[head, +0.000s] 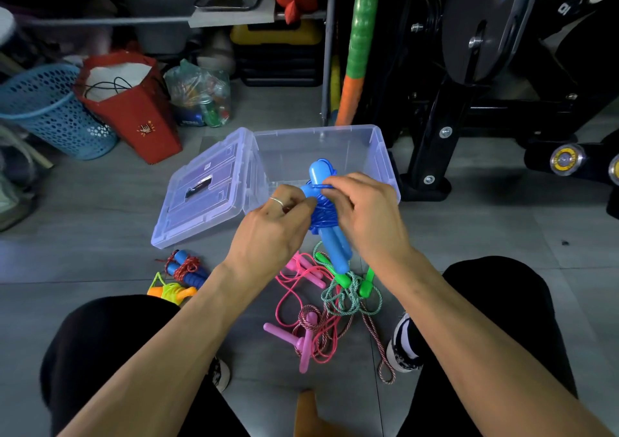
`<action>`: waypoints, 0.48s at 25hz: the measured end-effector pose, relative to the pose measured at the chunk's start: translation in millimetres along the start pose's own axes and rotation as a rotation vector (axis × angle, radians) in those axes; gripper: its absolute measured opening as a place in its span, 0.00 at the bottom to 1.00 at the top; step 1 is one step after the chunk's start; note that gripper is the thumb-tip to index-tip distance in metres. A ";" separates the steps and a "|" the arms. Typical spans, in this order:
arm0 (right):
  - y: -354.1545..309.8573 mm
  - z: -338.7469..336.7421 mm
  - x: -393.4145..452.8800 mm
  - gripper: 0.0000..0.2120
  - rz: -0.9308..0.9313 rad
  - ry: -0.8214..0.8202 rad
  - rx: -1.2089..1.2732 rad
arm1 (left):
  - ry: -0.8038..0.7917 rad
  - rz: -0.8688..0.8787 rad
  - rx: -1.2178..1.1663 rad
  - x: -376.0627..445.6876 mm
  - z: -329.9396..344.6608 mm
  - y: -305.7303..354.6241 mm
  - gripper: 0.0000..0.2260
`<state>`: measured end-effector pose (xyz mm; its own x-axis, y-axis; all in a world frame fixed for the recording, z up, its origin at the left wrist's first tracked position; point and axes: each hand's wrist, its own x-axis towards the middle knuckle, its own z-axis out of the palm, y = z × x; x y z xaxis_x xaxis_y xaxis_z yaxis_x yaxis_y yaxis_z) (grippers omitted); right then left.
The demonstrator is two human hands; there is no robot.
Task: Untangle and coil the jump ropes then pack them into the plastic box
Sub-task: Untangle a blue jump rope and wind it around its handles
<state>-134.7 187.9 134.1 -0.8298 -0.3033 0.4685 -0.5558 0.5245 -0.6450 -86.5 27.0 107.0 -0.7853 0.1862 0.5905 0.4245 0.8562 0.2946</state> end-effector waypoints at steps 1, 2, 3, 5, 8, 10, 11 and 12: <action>-1.7 2.3 -3.3 0.15 -0.063 -0.051 -0.031 | 0.028 -0.015 -0.015 0.5 -2.2 -0.8 0.06; -3.8 4.9 -6.8 0.19 -0.101 -0.105 -0.049 | 0.053 -0.016 -0.018 0.7 -4.9 -2.3 0.05; -6.0 6.6 -9.7 0.20 -0.115 -0.153 -0.057 | 0.075 -0.006 -0.013 0.3 -6.8 -4.1 0.05; -7.8 8.1 -13.3 0.18 -0.099 -0.216 -0.040 | 0.093 0.016 0.003 -1.2 -8.6 -6.6 0.06; -9.3 6.5 -14.6 0.16 -0.082 -0.243 -0.074 | 0.074 -0.010 -0.002 -3.7 -9.6 -3.7 0.04; -10.2 5.8 -14.7 0.14 -0.086 -0.241 -0.077 | 0.079 -0.021 0.017 -6.2 -9.3 -0.6 0.04; -10.6 5.8 -14.5 0.14 -0.098 -0.225 -0.069 | 0.083 -0.024 0.024 -6.5 -9.4 1.2 0.04; -11.7 6.3 -14.2 0.14 -0.115 -0.200 -0.073 | 0.088 -0.035 0.022 -5.7 -10.0 3.2 0.04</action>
<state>-116.8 181.0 131.2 -0.7590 -0.5120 0.4023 -0.6478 0.5312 -0.5461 -76.1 23.8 112.1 -0.7561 0.1136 0.6445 0.3870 0.8718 0.3003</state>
